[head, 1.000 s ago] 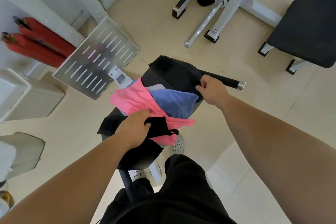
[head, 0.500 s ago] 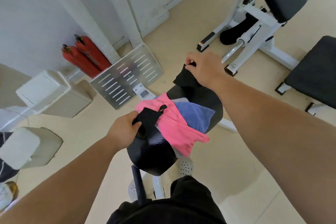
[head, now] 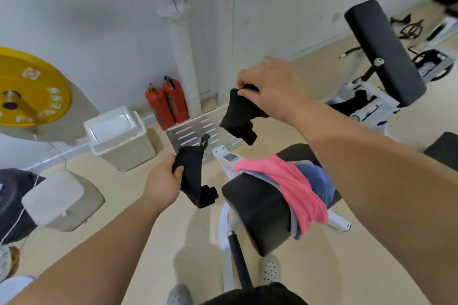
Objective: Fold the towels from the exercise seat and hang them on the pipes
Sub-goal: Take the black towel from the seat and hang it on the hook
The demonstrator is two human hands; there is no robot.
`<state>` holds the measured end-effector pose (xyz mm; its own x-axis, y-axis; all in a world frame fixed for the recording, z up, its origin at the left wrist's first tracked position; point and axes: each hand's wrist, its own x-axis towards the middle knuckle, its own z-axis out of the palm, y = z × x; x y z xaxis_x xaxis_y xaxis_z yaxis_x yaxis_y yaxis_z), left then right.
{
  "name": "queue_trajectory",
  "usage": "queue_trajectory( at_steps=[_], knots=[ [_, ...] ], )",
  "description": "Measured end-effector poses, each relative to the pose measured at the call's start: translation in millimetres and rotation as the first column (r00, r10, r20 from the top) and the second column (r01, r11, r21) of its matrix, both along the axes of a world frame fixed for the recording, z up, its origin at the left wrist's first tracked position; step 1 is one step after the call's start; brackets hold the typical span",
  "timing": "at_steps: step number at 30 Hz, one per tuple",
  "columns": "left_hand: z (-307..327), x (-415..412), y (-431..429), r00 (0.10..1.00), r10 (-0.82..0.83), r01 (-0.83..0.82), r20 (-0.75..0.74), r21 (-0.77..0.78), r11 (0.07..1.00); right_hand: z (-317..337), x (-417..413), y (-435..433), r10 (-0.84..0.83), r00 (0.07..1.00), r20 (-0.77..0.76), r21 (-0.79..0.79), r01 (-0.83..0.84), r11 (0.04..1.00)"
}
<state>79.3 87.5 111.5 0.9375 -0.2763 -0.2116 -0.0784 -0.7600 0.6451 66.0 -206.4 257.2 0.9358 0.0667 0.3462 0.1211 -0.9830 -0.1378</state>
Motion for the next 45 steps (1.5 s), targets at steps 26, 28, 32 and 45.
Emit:
queue_trajectory(
  at_steps=[26, 28, 32, 45],
  knots=[
    [79.9, 46.5, 156.0, 0.862, -0.303, -0.134, -0.407, -0.759, 0.637, -4.6, 28.4, 272.2, 0.229, 0.929, -0.292, 0.478, -0.065, 0.876],
    [80.2, 53.3, 152.9, 0.858, -0.282, -0.158, -0.429, -0.743, 0.651, -9.9, 35.1, 266.5, 0.152, 0.956, -0.251, 0.528, 0.003, 0.849],
    [81.1, 74.0, 143.5, 0.914, -0.242, -0.063, -0.325, -0.705, 0.707, -24.0, 49.5, 258.4, -0.057, 0.980, -0.190, 0.606, 0.163, 0.779],
    [110.7, 232.0, 75.7, 0.978, -0.126, 0.012, -0.163, -0.564, 0.826, -42.8, 208.5, 213.2, -0.077, 0.956, -0.285, 0.939, 0.261, -0.224]
  ],
)
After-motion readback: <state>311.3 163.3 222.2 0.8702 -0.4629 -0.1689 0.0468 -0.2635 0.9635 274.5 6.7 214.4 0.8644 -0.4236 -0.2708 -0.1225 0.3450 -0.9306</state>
